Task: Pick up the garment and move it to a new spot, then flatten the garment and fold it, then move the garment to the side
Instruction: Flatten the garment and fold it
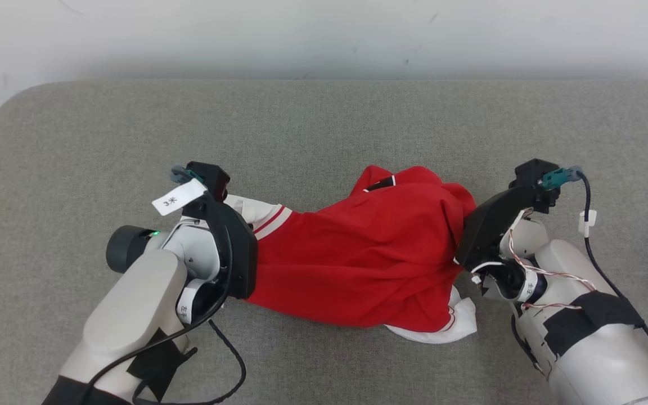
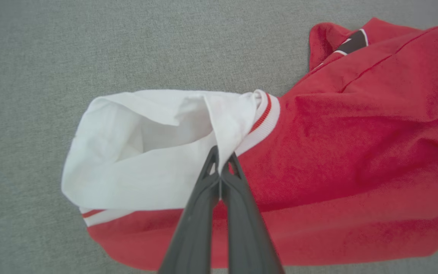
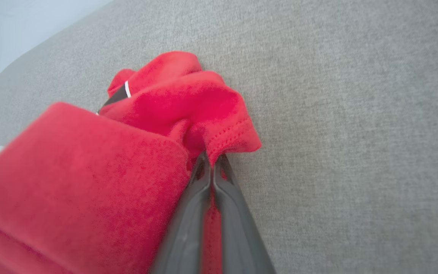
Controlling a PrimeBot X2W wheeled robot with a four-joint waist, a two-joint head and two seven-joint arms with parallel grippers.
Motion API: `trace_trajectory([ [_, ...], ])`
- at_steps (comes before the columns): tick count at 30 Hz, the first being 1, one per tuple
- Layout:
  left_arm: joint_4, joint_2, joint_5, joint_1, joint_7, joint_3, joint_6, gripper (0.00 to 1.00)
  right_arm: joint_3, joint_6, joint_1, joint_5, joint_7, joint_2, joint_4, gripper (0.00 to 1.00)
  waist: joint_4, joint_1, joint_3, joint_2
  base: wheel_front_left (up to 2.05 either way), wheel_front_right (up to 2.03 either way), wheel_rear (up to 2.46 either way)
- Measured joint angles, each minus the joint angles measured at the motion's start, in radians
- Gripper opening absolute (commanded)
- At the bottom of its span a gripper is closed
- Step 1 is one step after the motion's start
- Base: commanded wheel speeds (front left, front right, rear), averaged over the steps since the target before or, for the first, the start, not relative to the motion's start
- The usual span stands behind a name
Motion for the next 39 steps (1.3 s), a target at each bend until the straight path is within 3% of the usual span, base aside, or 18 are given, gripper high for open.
trace_trajectory([
  [7, -0.006, -0.004, -0.003, -0.03, -0.095, 0.049, 0.011, 0.0, -0.035, 0.0, -0.071, -0.102, -0.128, 0.0, 0.042, 0.0, -0.009, 0.0, -0.011, 0.0, 0.0, 0.0, 0.0],
  [18, -0.04, -0.008, 0.043, -0.138, -0.374, 0.124, 0.072, 0.0, -0.142, 0.0, -0.201, -0.271, -0.416, -0.001, 0.065, 0.0, -0.046, 0.0, -0.042, 0.0001, 0.0, 0.0, 0.0],
  [25, -0.115, -0.008, 0.099, -0.216, -0.6, 0.172, 0.097, 0.0, -0.179, 0.0, -0.269, -0.318, -0.589, -0.038, -0.025, 0.0, -0.06, -0.0001, -0.066, 0.0, 0.0, 0.0, 0.0],
  [28, -0.131, -0.008, 0.109, -0.205, -0.645, 0.168, 0.097, 0.0, -0.152, 0.001, -0.25, -0.319, -0.597, -0.047, -0.044, 0.0, -0.061, -0.0002, -0.075, 0.0, 0.0, 0.0, 0.0],
  [30, -0.124, -0.007, 0.109, -0.158, -0.656, 0.149, 0.095, 0.0, -0.126, 0.02, -0.196, -0.319, -0.587, -0.049, -0.041, 0.0, -0.061, -0.0002, -0.08, 0.0, 0.0, 0.0, 0.0],
  [35, -0.083, 0.003, 0.101, 0.062, -0.66, 0.083, 0.052, 0.0, -0.102, 0.024, 0.076, -0.32, -0.517, -0.066, -0.011, 0.0, -0.054, -0.0002, -0.099, 0.0001, 0.0, 0.0, 0.0],
  [39, -0.07, 0.04, 0.1, 0.193, -0.661, 0.064, 0.043, 0.0, -0.096, 0.031, 0.222, -0.319, -0.463, -0.067, -0.004, 0.0, -0.051, -0.0003, -0.121, 0.0, 0.0, 0.0, 0.0],
])
